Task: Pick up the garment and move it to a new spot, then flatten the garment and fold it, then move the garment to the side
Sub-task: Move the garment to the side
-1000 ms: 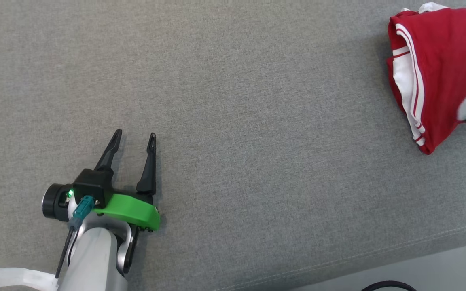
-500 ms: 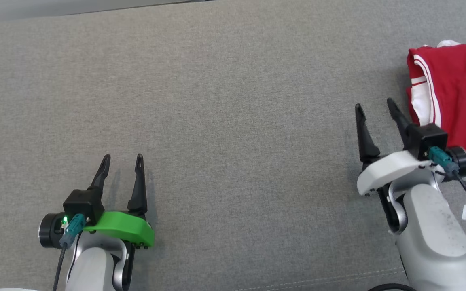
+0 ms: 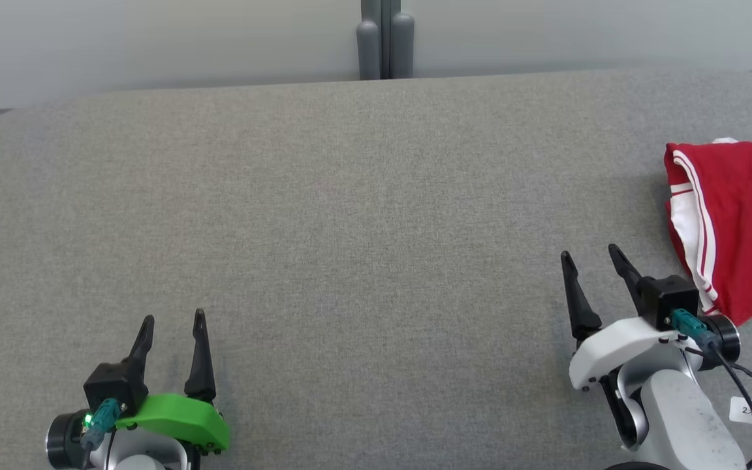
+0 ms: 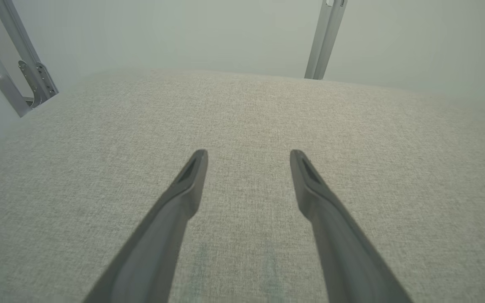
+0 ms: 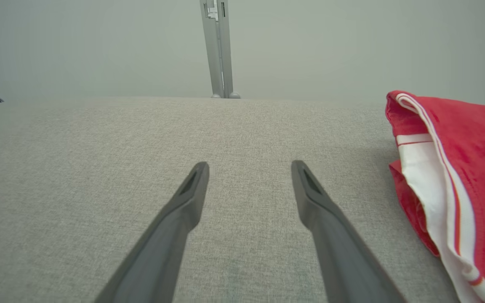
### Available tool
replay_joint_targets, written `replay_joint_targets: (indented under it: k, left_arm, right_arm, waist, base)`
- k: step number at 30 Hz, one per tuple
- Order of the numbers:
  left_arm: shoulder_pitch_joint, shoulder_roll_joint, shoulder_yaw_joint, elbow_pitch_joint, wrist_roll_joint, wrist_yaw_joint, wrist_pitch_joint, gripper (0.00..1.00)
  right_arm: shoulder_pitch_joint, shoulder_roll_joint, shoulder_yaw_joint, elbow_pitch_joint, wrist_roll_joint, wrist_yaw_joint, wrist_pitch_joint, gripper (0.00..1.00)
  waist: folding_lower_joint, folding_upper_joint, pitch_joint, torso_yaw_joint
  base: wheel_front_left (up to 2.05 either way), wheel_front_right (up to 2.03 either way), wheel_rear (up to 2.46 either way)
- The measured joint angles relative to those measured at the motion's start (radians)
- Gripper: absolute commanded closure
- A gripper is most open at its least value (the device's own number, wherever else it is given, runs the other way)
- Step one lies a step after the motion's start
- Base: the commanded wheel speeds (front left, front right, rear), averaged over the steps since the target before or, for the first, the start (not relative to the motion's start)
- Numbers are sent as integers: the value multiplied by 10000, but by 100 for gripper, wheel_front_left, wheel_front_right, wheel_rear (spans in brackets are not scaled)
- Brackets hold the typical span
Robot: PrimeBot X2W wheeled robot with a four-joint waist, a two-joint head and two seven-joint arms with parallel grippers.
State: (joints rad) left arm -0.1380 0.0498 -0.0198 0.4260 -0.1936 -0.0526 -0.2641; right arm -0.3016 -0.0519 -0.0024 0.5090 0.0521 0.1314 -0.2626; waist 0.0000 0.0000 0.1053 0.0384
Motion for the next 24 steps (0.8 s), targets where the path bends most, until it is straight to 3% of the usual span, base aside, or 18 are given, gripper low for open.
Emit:
replay_joint_targets:
  k: [11,24]
  left_arm:
    - [417,-2,71,128,-8,8,0,0]
    - [447,-2,50,109,-100,-94,0,0]
  right_arm:
    - [540,17,226,59,-73,0,0,0]
    - [713,19,261,-27,-188,0,0,0]
  waist:
    - [-1,0,-891,-37]
    - [-1,0,-948,-44]
  base:
    - [0,0,0]
    - [0,0,0]
